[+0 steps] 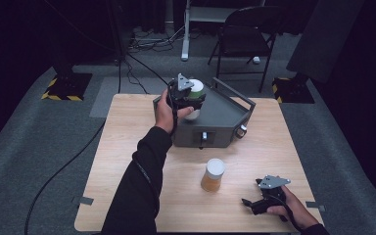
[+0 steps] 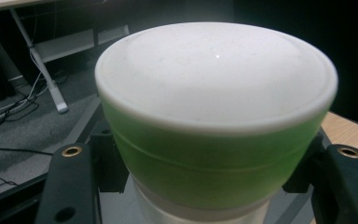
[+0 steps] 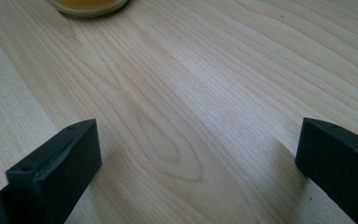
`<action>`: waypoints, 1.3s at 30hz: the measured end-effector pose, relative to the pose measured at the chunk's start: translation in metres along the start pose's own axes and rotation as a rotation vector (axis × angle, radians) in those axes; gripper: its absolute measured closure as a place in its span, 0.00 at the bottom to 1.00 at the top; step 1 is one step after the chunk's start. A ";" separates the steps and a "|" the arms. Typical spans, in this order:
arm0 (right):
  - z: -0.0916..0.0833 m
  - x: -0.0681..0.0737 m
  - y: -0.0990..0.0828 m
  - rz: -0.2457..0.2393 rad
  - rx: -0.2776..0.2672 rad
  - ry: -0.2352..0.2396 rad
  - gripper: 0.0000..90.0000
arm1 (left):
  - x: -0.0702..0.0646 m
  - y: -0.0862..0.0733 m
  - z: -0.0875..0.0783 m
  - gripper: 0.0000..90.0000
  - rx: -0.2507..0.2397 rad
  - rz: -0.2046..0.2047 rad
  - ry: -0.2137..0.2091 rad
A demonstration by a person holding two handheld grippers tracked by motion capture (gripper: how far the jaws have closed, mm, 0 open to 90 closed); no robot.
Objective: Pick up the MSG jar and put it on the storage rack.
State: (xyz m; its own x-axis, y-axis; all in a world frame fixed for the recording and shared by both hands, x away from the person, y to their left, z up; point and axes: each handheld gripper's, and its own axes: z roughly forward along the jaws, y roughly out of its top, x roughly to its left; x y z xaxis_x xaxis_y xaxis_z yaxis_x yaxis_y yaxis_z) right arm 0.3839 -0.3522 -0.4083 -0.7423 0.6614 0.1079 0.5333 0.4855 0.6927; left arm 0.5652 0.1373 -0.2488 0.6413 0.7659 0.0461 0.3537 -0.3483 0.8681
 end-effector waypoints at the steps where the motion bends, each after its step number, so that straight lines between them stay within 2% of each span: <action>1: 0.000 0.000 0.000 0.000 0.000 0.000 0.00 | 0.000 0.000 0.001 0.38 0.001 -0.001 0.001; 8: 0.000 0.000 0.000 -0.002 0.000 0.002 0.00 | -0.002 -0.005 0.010 0.38 0.023 -0.005 0.015; 22: 0.000 -0.001 0.000 -0.003 -0.001 0.002 0.00 | -0.005 -0.010 0.014 0.38 0.037 -0.005 0.024; 33: 0.000 -0.001 0.000 -0.003 -0.001 0.002 0.00 | 0.000 -0.017 0.015 0.38 0.015 -0.041 0.013; 39: 0.000 -0.001 0.000 -0.003 -0.001 0.002 0.00 | 0.002 -0.021 0.016 0.37 0.001 -0.043 0.002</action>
State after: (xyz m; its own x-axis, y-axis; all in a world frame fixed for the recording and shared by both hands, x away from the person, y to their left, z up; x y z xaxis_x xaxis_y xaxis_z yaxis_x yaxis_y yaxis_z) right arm 0.3841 -0.3529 -0.4085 -0.7448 0.6586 0.1077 0.5310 0.4871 0.6934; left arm 0.5702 0.1378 -0.2747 0.6243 0.7811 0.0098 0.3815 -0.3159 0.8687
